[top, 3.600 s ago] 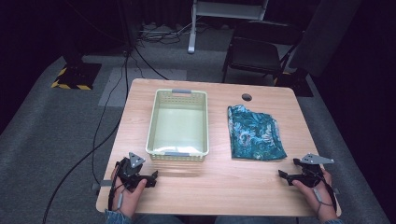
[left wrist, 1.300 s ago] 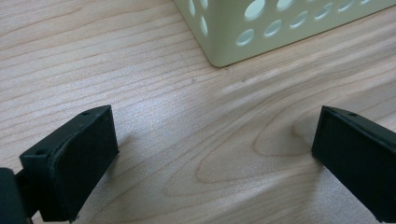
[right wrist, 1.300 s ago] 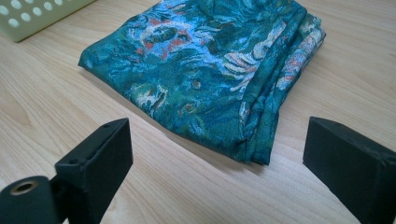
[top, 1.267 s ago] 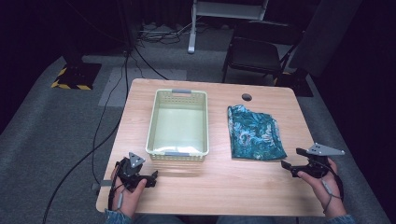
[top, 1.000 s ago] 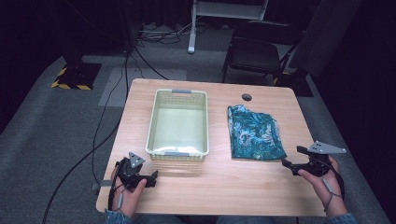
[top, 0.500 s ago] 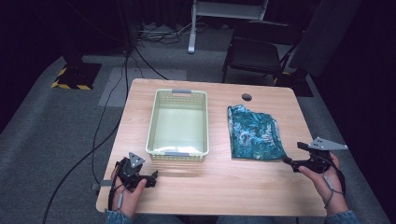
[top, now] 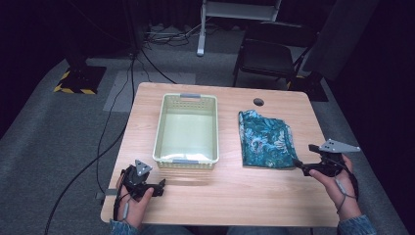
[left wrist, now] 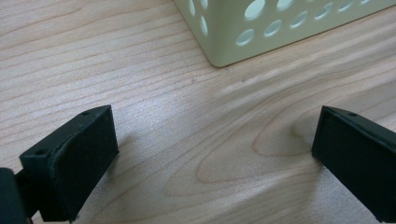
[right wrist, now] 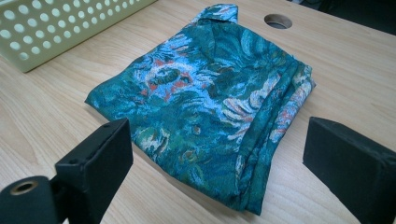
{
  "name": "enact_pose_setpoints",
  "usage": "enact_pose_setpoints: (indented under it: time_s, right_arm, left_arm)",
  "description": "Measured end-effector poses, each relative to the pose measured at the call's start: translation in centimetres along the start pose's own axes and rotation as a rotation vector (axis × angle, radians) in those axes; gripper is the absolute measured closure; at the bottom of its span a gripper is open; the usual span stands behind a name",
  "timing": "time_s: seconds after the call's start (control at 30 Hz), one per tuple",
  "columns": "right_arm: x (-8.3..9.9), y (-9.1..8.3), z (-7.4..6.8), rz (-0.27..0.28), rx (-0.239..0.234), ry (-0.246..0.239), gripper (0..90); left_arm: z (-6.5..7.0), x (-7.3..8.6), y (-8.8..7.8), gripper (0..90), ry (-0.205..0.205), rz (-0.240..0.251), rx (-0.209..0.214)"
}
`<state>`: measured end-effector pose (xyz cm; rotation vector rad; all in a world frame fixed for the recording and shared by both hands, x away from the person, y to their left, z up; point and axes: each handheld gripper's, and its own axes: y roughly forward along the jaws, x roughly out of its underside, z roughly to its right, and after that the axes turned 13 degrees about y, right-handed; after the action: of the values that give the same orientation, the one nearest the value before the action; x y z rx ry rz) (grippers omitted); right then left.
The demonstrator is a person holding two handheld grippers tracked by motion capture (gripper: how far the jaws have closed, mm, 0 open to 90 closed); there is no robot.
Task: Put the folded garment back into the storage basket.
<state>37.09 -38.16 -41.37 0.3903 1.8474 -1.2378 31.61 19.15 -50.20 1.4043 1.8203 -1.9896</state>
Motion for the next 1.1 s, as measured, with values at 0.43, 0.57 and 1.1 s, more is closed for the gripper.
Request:
enact_pose_setpoints:
  time_s: [0.43, 0.57, 1.1]
  right_arm:
    - [-1.7, 0.4, -0.6, 0.009, 0.007, -0.012, 8.3]
    - [-2.1, 0.6, -0.7, 0.013, 0.013, -0.015, 8.2]
    - [-4.2, 1.3, -1.1, 0.014, 0.015, -0.018, 7.1]
  left_arm:
    - [0.0, 0.0, 0.0, 0.2, 0.000, 0.000, 0.000]
    - [0.0, 0.0, 0.0, 0.3, 0.000, 0.000, 0.000]
    - [0.0, 0.0, 0.0, 0.2, 0.000, 0.000, 0.000]
